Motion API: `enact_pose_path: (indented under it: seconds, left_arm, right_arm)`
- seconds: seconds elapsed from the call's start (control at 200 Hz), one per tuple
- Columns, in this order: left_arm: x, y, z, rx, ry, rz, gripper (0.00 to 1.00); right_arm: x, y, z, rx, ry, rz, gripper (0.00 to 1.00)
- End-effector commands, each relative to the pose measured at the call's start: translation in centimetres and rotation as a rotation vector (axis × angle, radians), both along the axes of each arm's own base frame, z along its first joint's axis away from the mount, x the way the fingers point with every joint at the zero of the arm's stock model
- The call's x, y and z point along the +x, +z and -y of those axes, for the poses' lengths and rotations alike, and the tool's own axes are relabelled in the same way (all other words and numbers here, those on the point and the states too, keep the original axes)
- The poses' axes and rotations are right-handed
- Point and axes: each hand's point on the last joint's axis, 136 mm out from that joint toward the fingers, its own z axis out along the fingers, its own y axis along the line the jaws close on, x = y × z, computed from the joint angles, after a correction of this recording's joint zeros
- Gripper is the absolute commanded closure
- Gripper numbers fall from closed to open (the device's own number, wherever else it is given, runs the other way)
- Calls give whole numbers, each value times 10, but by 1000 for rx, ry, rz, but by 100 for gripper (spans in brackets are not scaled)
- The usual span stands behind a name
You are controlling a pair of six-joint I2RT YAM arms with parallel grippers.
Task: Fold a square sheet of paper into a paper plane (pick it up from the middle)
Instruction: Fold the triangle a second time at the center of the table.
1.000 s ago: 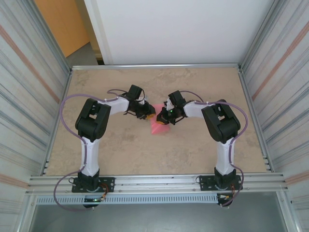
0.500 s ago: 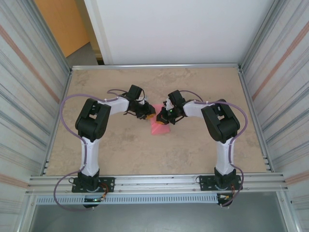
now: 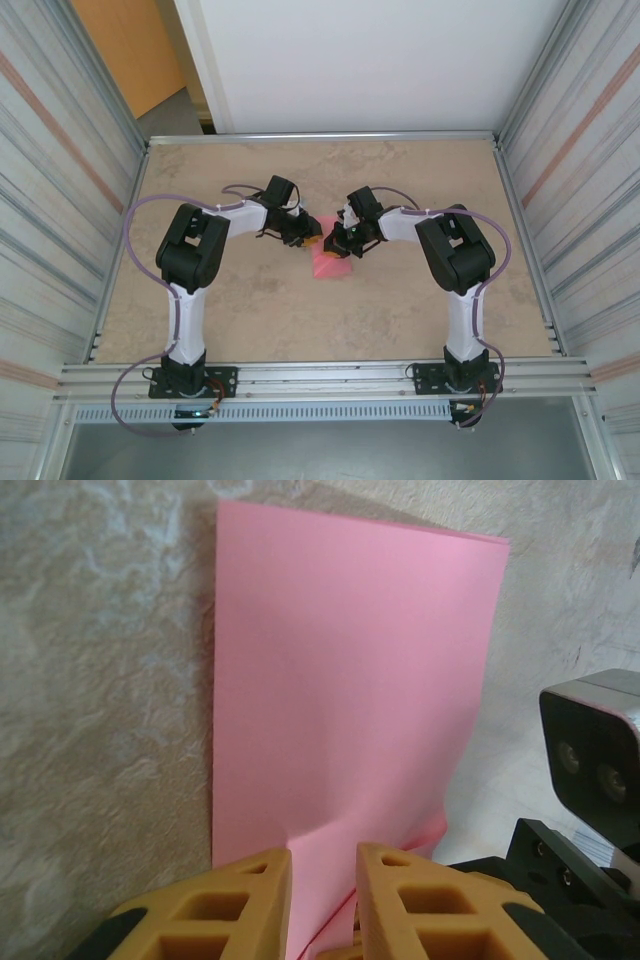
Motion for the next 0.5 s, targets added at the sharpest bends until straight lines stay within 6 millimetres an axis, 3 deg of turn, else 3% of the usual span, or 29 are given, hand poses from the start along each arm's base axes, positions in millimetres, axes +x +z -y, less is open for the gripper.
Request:
enact_pose_path:
  seconds: [0.0,0.496]
  left_arm:
    - [-28,-39,-13,91,9,-125,76]
    - [-29,-39,-13,91,10,-125,75]
  right_arm:
    - [-5,-1,-3,-12,45,5,96]
    - [-1,-1,-6,-11,46,14,96]
